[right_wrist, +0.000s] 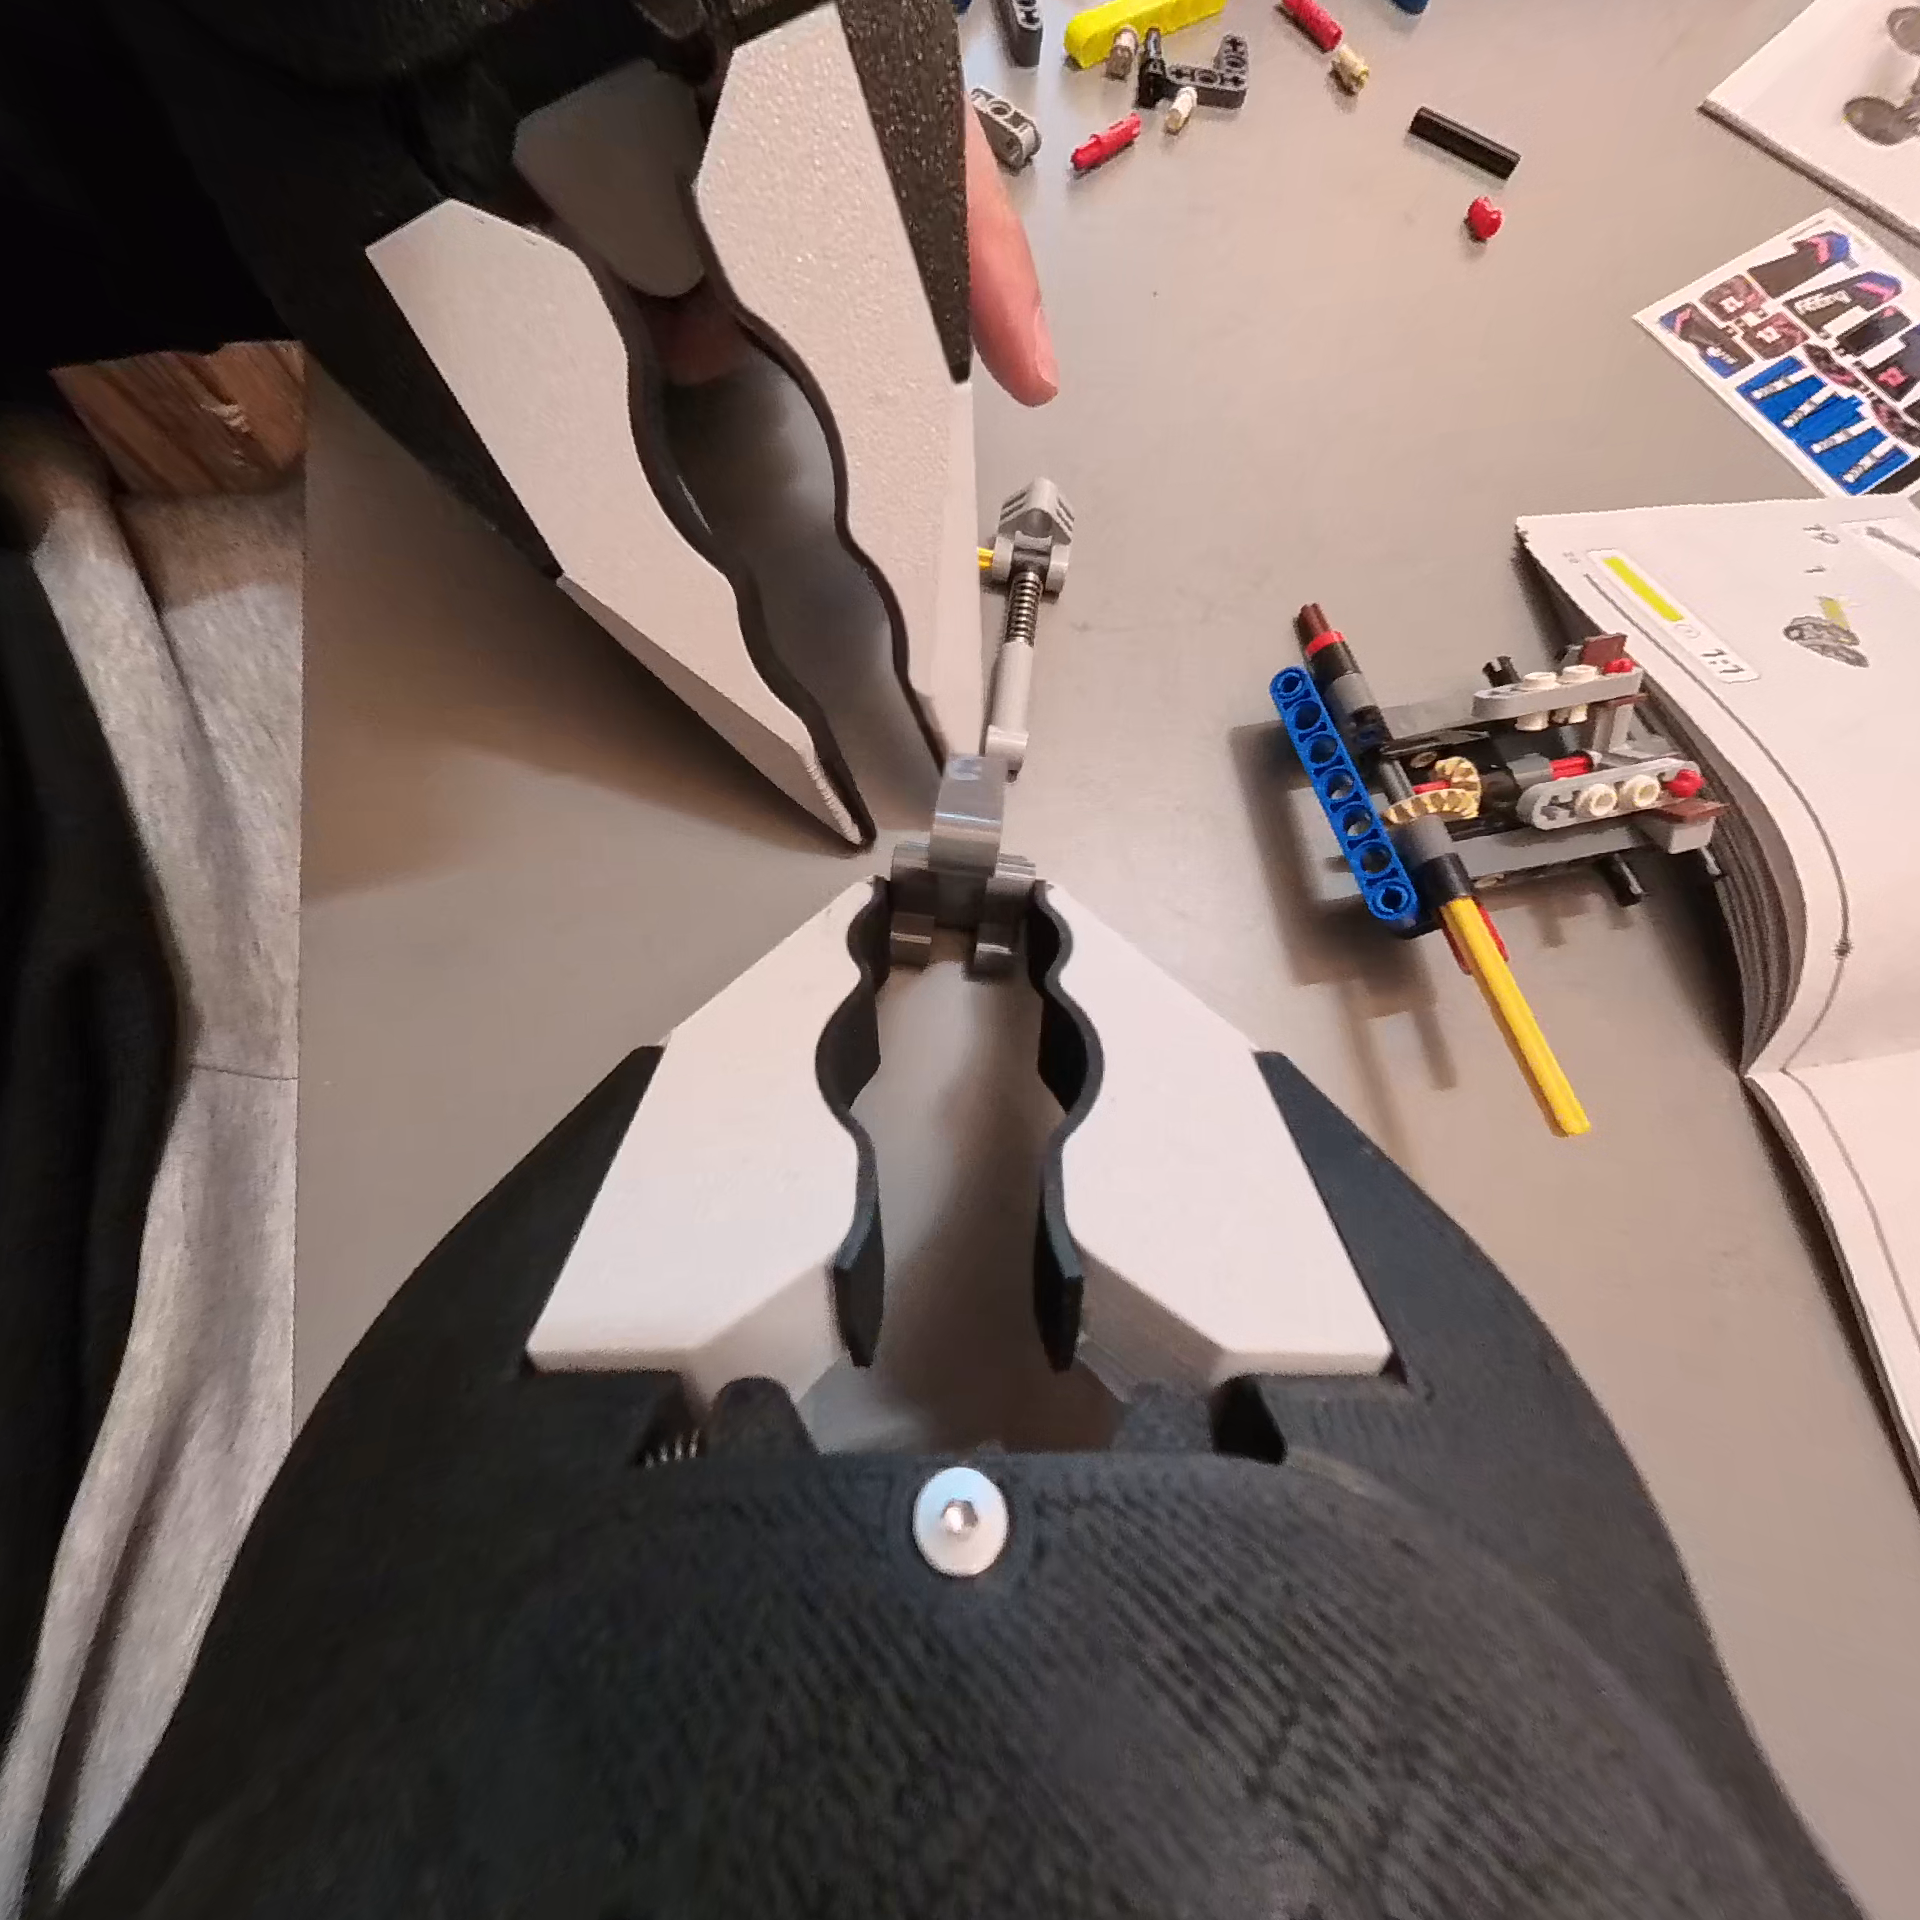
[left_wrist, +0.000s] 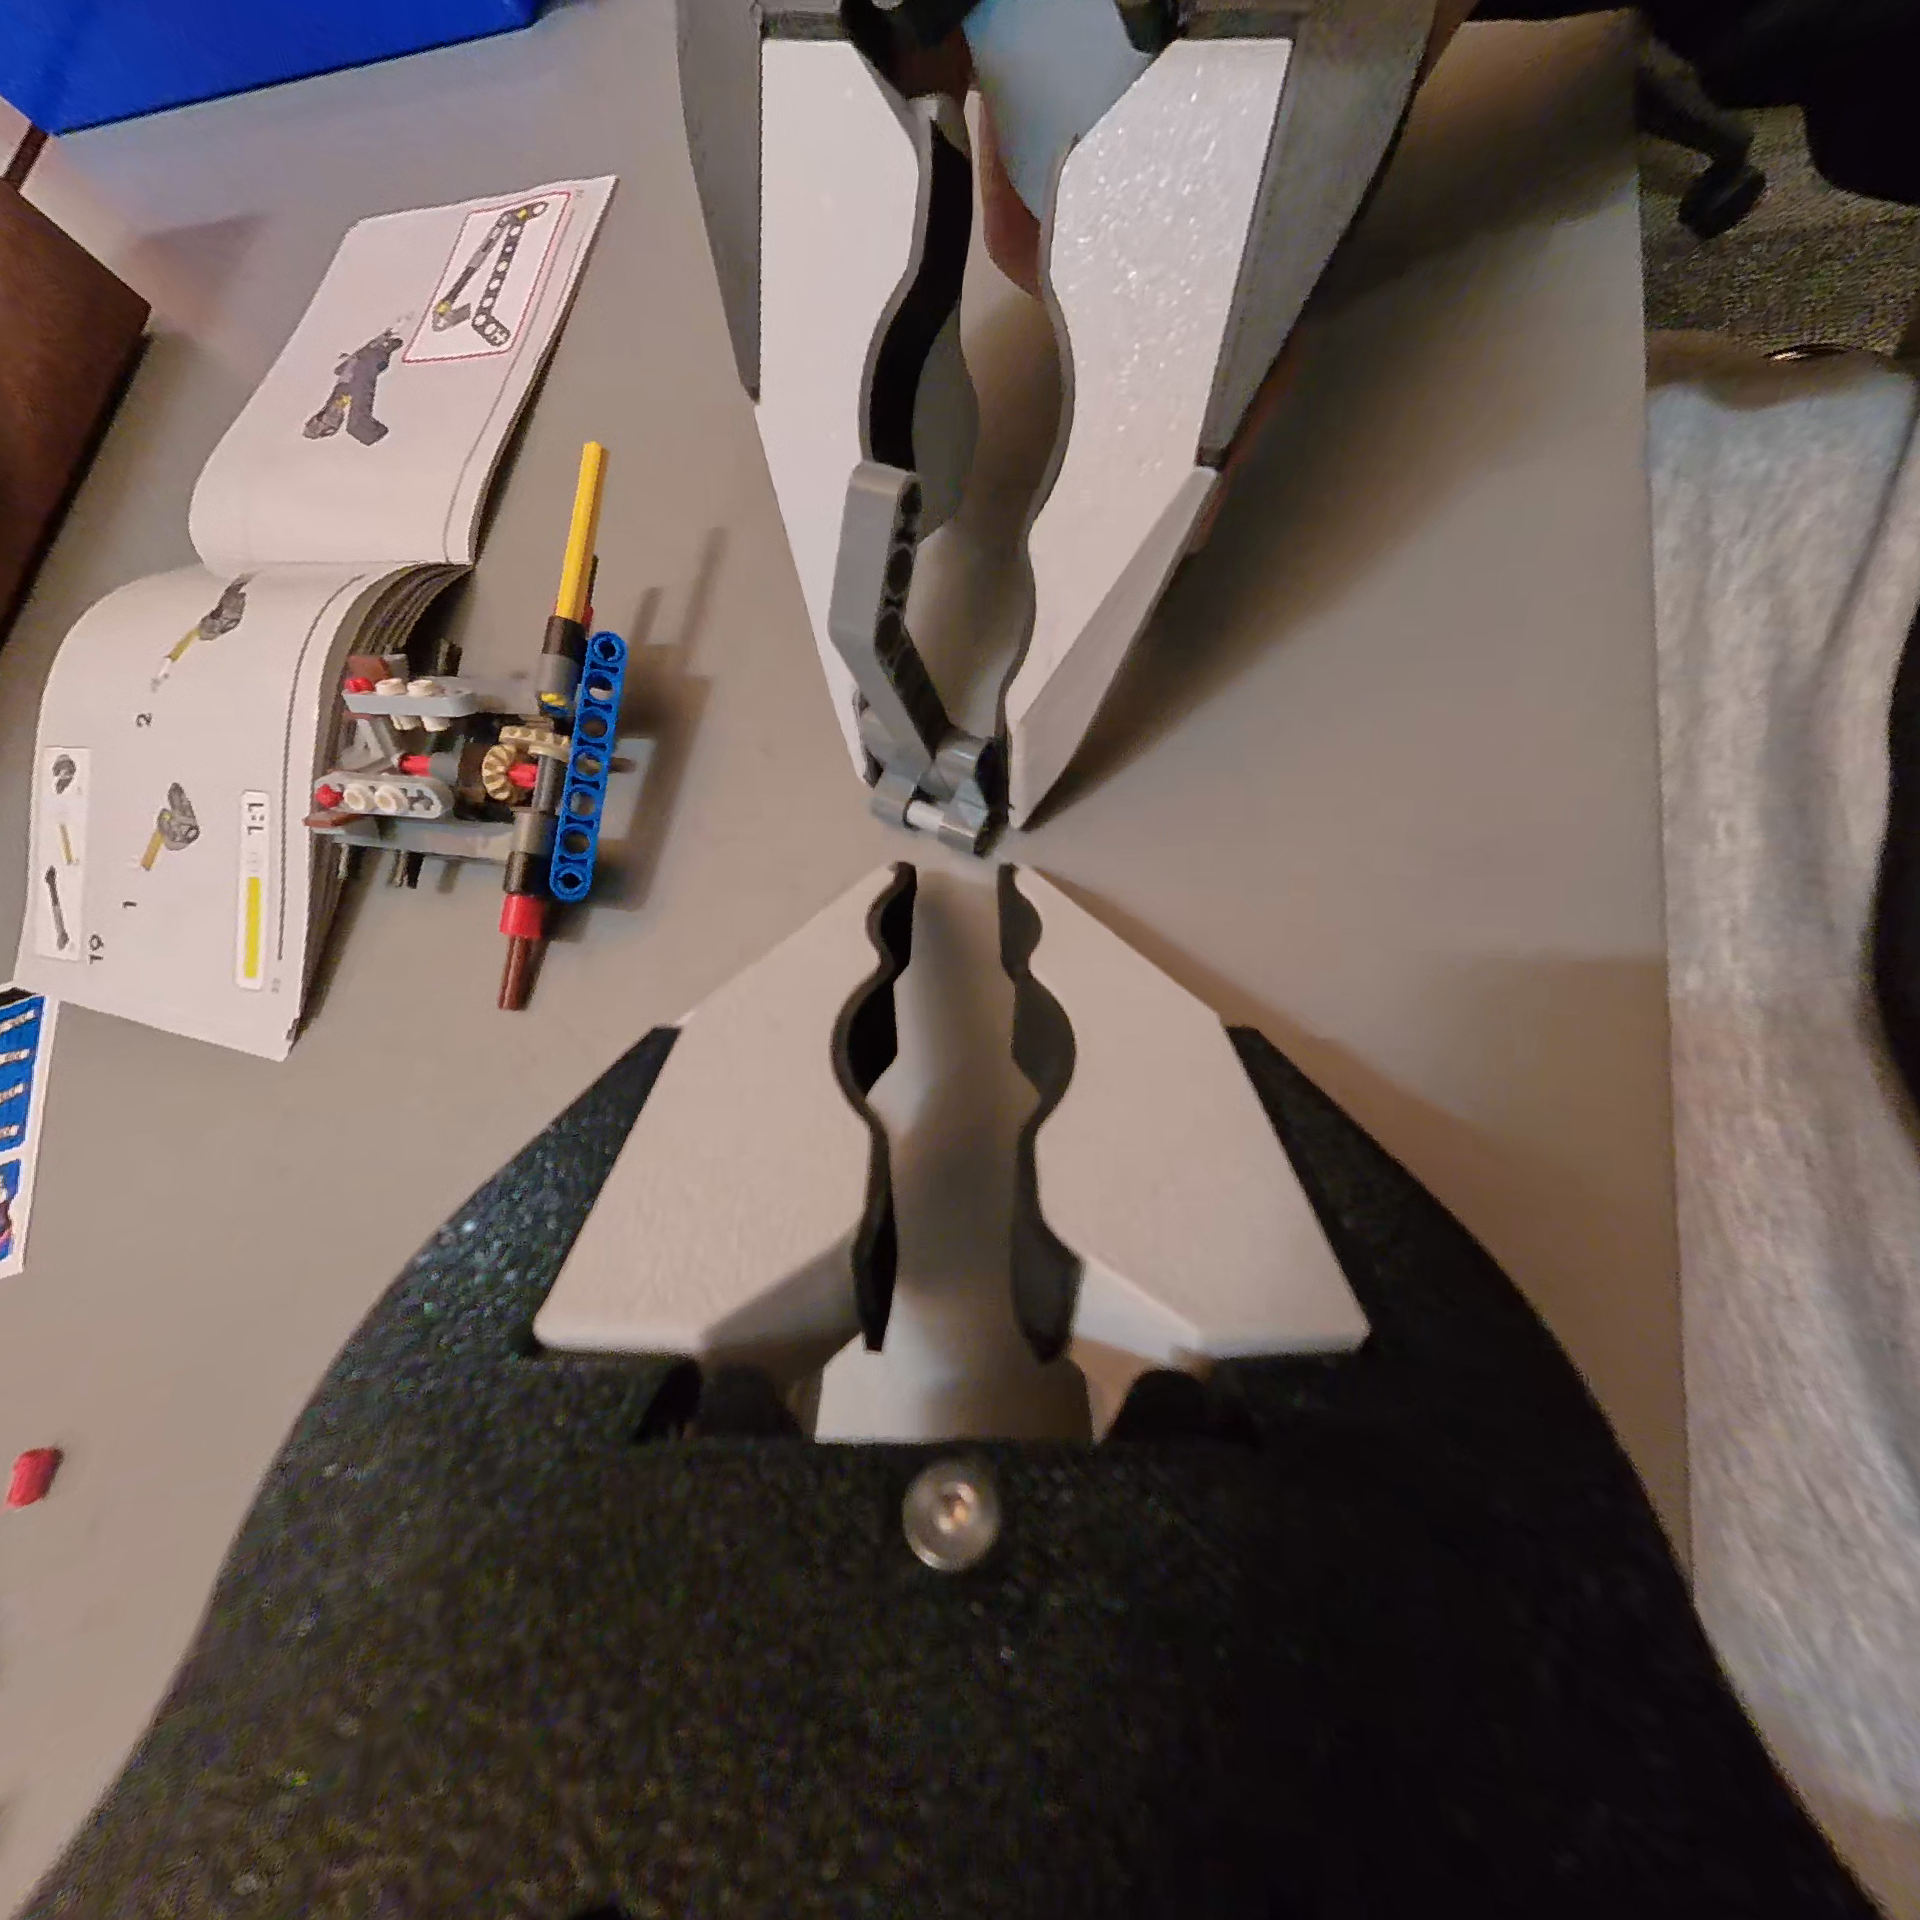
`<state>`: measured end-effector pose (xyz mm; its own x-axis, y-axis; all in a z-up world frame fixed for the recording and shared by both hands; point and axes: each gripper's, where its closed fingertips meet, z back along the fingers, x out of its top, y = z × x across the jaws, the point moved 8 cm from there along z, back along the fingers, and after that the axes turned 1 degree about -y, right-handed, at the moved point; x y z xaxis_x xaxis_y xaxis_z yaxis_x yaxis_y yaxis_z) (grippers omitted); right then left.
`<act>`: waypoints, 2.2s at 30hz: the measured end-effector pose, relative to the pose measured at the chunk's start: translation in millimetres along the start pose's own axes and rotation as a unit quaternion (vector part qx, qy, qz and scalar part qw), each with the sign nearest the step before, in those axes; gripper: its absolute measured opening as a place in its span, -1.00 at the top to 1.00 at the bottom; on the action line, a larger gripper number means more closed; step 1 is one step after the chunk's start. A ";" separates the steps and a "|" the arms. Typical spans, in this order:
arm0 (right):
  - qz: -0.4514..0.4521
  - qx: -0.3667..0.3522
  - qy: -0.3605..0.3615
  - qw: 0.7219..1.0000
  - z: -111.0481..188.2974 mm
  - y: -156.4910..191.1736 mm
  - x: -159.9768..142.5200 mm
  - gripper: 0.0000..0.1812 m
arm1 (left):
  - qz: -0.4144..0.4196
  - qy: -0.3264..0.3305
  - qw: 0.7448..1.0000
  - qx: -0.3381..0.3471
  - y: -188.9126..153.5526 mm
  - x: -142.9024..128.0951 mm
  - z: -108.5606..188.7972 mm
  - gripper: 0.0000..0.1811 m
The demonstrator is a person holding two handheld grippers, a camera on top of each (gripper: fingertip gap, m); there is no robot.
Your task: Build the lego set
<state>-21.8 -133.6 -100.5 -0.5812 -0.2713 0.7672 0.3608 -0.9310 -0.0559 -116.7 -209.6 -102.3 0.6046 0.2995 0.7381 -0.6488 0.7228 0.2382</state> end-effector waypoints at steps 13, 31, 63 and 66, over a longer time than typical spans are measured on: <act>-0.023 0.023 0.002 0.999 -1.6 -2.2 0.0 0.75 | -0.009 -0.003 1.000 0.028 -0.2 4.0 -2.5 0.75; -0.019 0.027 0.001 0.999 -1.6 -1.0 -0.1 0.74 | -0.167 -0.028 0.977 0.126 -16.4 3.3 0.1 0.85; -0.032 0.016 0.002 0.999 -1.3 -3.8 -0.4 0.74 | -0.181 0.030 0.965 0.189 -17.5 7.3 -6.8 0.68; -0.044 0.006 0.003 0.999 -1.4 -6.2 -0.3 0.74 | -0.212 0.038 0.960 0.180 -20.3 6.0 -11.6 0.87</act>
<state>-24.9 -128.1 -101.3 -0.6156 -0.1905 0.7646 0.3169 -0.9483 0.0189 -94.5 -215.3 -110.0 0.8722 0.0796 0.4825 -0.4465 0.5323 0.7192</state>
